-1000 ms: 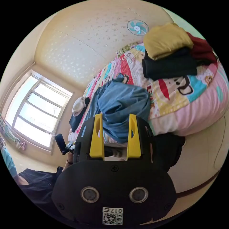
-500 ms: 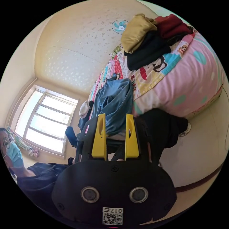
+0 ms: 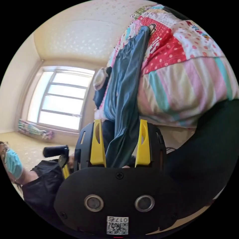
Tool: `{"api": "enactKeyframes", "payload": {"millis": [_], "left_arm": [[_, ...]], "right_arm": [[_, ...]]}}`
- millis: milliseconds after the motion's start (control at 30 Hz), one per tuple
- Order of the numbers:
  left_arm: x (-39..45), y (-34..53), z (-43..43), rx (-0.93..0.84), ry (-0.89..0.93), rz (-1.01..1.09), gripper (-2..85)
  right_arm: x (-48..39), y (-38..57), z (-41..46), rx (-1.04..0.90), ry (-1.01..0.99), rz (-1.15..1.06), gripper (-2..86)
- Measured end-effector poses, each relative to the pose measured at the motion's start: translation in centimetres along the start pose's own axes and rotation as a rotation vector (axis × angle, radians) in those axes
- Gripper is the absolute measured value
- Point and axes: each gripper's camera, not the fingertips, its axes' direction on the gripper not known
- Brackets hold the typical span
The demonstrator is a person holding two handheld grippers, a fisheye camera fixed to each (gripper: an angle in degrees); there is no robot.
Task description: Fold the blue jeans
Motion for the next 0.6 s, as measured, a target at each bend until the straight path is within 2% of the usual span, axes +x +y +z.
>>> {"api": "enactKeyframes", "payload": {"millis": [67,133,200,267,333,367,467,533,600], "left_arm": [[-0.1,-1.4,-1.5,0.124,0.160,0.098,3.3],[-2.0,-1.6,-4.0,0.245,0.163,0.023,3.7],[-4.6,-0.5,-7.3,0.374,0.096,-0.127,5.1],[-6.9,2.9,-12.0,0.552,-0.069,-0.348,7.1],[-7.4,5.5,-14.8,0.650,-0.231,-0.482,9.2],[-7.3,6.3,-16.0,0.672,-0.351,-0.542,10.4],[-7.6,4.5,-16.7,0.640,-0.538,-0.586,12.4],[-9.0,2.2,-16.9,0.611,-0.569,-0.615,13.4],[-11.4,1.0,-17.7,0.631,-0.581,-0.706,12.9]], "right_arm": [[-0.7,-0.2,1.7,-0.019,0.022,-0.044,15.5],[-1.2,0.4,1.9,0.012,-0.018,-0.092,7.2],[-2.7,1.9,0.4,0.086,-0.093,-0.154,2.4],[-4.2,3.4,-1.3,0.155,-0.146,-0.239,1.8],[-4.9,4.2,-2.5,0.200,-0.180,-0.270,1.5],[-4.9,4.2,-2.7,0.201,-0.207,-0.268,1.3],[-4.9,3.1,-1.6,0.177,-0.275,-0.259,1.2],[-5.9,1.9,0.0,0.139,-0.306,-0.278,1.2],[-8.3,-0.1,3.1,0.017,-0.277,-0.339,1.4]]}}
